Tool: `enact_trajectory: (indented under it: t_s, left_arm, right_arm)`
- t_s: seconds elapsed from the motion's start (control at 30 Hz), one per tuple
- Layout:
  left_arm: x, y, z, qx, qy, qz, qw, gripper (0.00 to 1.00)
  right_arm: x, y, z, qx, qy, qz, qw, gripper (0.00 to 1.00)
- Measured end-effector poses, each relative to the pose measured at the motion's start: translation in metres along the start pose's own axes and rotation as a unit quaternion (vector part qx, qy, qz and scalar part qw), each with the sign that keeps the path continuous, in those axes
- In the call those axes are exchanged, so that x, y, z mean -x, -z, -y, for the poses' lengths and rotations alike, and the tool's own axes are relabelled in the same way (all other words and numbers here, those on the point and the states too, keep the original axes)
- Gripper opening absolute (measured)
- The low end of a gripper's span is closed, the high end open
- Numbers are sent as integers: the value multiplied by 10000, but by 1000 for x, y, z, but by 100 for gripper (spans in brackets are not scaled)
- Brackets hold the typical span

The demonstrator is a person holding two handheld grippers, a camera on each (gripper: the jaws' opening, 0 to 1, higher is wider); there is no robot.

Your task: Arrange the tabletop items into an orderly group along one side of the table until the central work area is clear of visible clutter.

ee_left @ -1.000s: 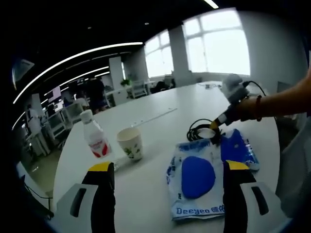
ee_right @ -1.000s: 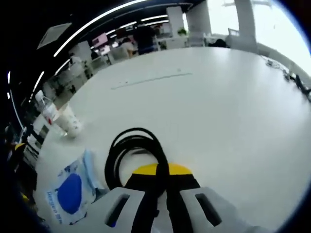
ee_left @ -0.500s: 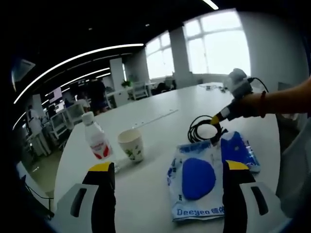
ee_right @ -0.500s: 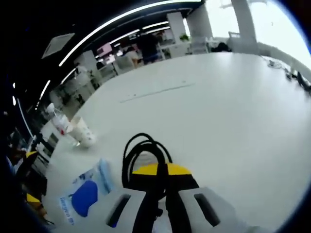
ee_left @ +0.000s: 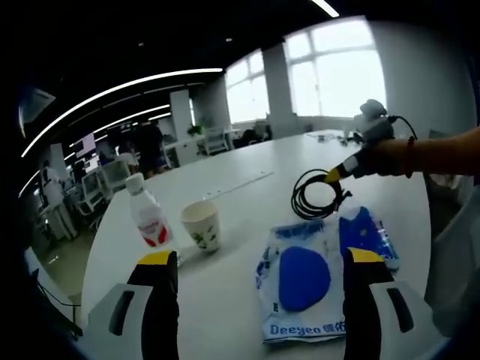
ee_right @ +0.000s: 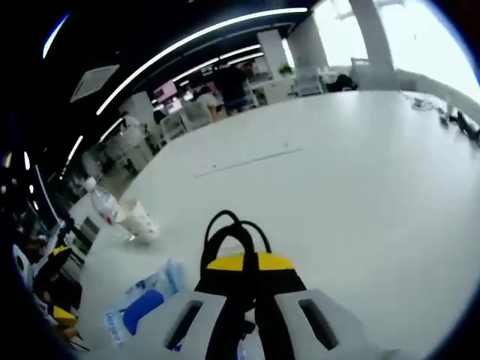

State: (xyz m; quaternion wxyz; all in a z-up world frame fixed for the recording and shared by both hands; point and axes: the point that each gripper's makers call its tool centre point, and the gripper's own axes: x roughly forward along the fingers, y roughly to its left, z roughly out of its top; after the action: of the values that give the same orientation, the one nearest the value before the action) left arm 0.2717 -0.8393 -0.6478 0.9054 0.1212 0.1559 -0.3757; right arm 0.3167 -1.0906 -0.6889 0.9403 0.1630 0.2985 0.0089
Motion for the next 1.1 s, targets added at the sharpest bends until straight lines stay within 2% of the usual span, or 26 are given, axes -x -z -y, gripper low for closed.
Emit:
enact_trajectory:
  t_s: [0.3,0.6,0.93,1.1]
  left_arm:
    - [-1,-1,1,-2,9,5,10000,89]
    - [0,-3,5,-9,35,20,10000,89]
    - [-1,-3,7,-41,63,-7,10000,89]
    - [0,-3,6,-13,73,7,10000,89]
  right_arm:
    - [6,-9,9,-57,30,94,9999,0]
    - [9,-10,24,-133,123,86,9998,0]
    - [7,-5,36,-216,197,-6,9996,0]
    - [2,4,44,-157,228,-165,9995,0]
